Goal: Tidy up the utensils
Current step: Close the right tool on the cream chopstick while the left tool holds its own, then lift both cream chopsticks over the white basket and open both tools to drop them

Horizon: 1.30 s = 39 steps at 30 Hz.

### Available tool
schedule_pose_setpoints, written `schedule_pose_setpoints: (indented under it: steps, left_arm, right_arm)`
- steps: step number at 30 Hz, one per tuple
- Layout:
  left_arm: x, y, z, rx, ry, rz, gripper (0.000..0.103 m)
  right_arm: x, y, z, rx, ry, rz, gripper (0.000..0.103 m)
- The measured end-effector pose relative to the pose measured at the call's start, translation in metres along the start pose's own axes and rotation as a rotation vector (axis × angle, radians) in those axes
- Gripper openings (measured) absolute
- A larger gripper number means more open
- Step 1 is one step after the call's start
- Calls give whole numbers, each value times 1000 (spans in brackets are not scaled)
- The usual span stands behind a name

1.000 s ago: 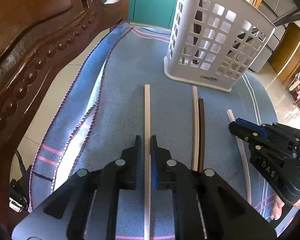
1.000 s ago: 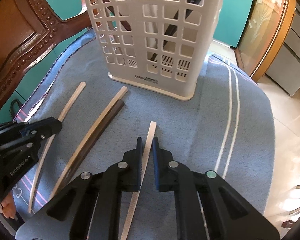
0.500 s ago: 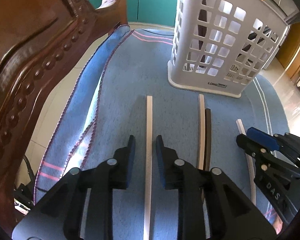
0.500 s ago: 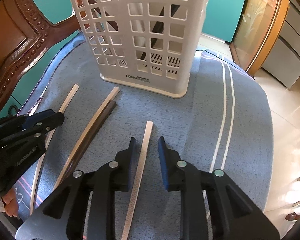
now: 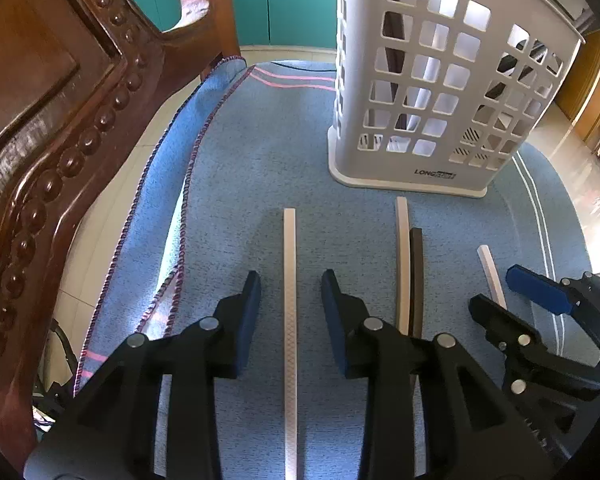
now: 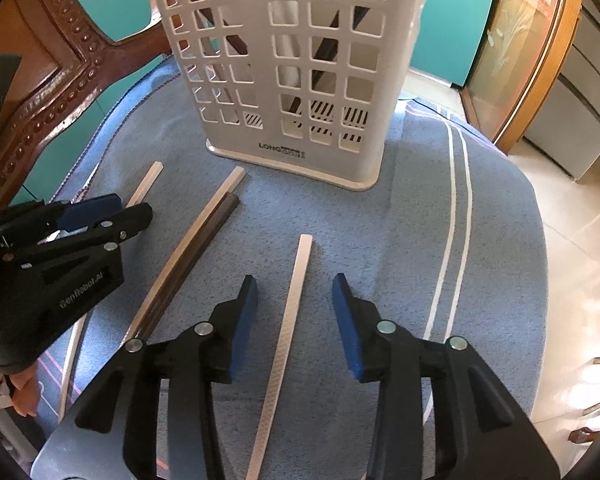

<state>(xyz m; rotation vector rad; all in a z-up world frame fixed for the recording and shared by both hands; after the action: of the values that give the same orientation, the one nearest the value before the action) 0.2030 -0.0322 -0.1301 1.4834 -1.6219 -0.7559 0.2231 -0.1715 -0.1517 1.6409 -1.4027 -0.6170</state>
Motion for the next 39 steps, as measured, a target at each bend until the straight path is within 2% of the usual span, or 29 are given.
schedule_pose_setpoints:
  steps: [2,3,4,5,7,10,15,22,26,29,30,32,34,35,37,39]
  left_arm:
    - [-2,-2,-2,-8,2,12,33]
    - [-5,-5,-4,-11,6,21,32]
    - [-8,-7,-6,-11,20,29,26]
    - [-12,-7,-7,-9,29,23,14]
    - [-17,-8,-9,-2,51,48,7]
    - [-23,-7,-11,11,96,99,7]
    - [-20,24,-18,95,103,145,7]
    - [1,151,-32,377,15,234,7]
    - [5,216,-48,554,5,284,7]
    - [10,259,-70,734,40,343,7]
    - [7,274,-81,835,69,363,7]
    - [-1,290,-90,963,126,374,7]
    - [-12,296,-96,1145,197,390,7]
    - [-15,287,-102,1172,209,375,7]
    - [-19,265,-114,1118,231,351,7]
    - [-15,240,-123,1071,240,336,7]
  right_arm:
    - [-1,0,0,3,-6,3,38]
    - [-2,1,0,4,-14,-3,25]
    - [-2,1,0,6,-24,-9,15]
    - [-1,1,-1,2,-41,-21,9]
    - [2,-1,-3,-6,-83,-58,8]
    - [7,1,-6,5,-113,-85,7]
    - [18,35,-20,108,-149,-158,7]
    - [46,130,-36,310,-186,-317,7]
    - [65,177,-48,408,-235,-381,7]
    - [84,216,-73,522,-280,-398,7]
    - [93,225,-77,550,-298,-387,7]
    - [113,244,-94,633,-360,-351,7]
    - [129,258,-102,714,-408,-333,7]
    - [137,267,-106,794,-435,-313,7]
    - [148,272,-113,898,-475,-257,7]
    - [153,269,-116,922,-500,-223,7]
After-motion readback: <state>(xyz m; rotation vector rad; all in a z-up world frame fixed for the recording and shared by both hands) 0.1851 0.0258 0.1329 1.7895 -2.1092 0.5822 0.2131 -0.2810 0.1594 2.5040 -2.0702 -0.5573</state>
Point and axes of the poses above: each gripper's, at about its wrist camera, not at the fingertips, and y roughly against the way its jaws point, x to its right, z to its underside, the point moved 5 cm from there along -y, roughly the way its jaws point, and after that the axes turned 11 degrees about z, right-handed, at the moved point
